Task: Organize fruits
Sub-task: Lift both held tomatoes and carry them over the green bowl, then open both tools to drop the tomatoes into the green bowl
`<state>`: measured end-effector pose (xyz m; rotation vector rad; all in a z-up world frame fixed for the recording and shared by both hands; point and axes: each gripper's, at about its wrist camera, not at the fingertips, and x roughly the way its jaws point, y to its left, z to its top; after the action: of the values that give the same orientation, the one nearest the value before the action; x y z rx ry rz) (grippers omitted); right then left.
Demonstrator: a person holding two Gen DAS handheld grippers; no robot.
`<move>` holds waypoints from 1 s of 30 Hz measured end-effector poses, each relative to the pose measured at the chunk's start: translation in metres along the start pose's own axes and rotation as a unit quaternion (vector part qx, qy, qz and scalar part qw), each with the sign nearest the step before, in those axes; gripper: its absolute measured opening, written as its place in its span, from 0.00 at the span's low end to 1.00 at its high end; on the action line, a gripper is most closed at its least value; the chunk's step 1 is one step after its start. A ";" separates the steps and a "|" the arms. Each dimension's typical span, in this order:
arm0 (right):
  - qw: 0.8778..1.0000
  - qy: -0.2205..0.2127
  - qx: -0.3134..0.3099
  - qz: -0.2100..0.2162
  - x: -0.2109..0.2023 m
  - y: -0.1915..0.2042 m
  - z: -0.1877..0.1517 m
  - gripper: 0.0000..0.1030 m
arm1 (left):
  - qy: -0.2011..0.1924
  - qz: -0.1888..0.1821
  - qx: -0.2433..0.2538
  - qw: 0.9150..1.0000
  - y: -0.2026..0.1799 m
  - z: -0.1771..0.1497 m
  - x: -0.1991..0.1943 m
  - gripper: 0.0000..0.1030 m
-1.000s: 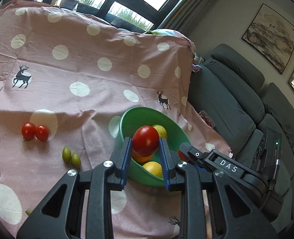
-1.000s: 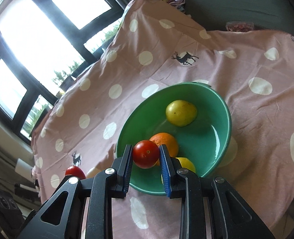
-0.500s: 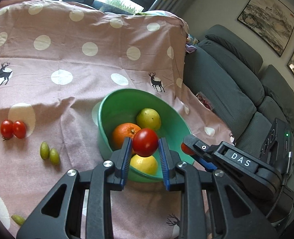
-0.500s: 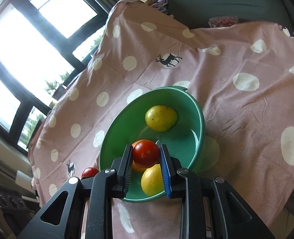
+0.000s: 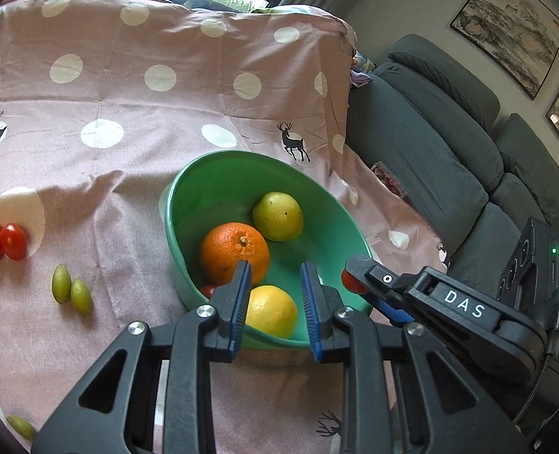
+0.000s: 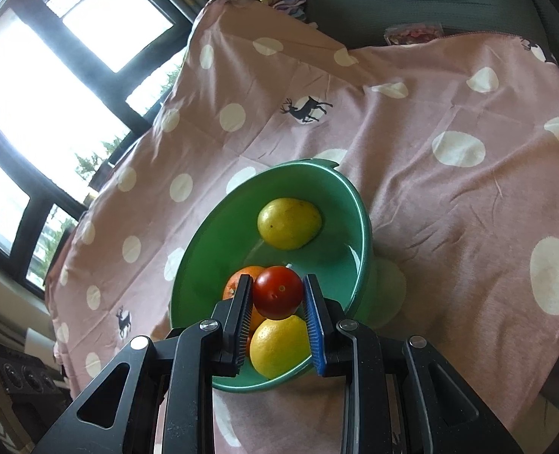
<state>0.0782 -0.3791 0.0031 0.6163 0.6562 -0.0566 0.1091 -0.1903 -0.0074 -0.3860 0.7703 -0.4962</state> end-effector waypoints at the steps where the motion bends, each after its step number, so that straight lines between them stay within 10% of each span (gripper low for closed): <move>1: 1.000 0.001 0.001 0.000 0.001 -0.001 0.000 0.28 | 0.000 0.001 0.001 1.000 -0.001 0.000 0.000 0.24; 11: 1.000 0.004 -0.001 -0.020 0.004 -0.001 -0.002 0.28 | 0.005 0.013 0.006 1.000 -0.001 -0.004 -0.003 0.28; 20: 1.000 0.003 -0.002 -0.029 0.004 -0.001 -0.001 0.28 | -0.023 0.030 -0.013 0.999 0.013 0.000 -0.027 0.59; 30: 1.000 -0.016 0.013 0.019 -0.010 -0.001 0.001 0.47 | -0.100 0.165 -0.087 0.977 0.071 0.007 -0.088 0.75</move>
<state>0.0706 -0.3820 0.0092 0.6526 0.6138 -0.0388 0.0802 -0.0827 0.0107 -0.4525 0.6663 -0.0763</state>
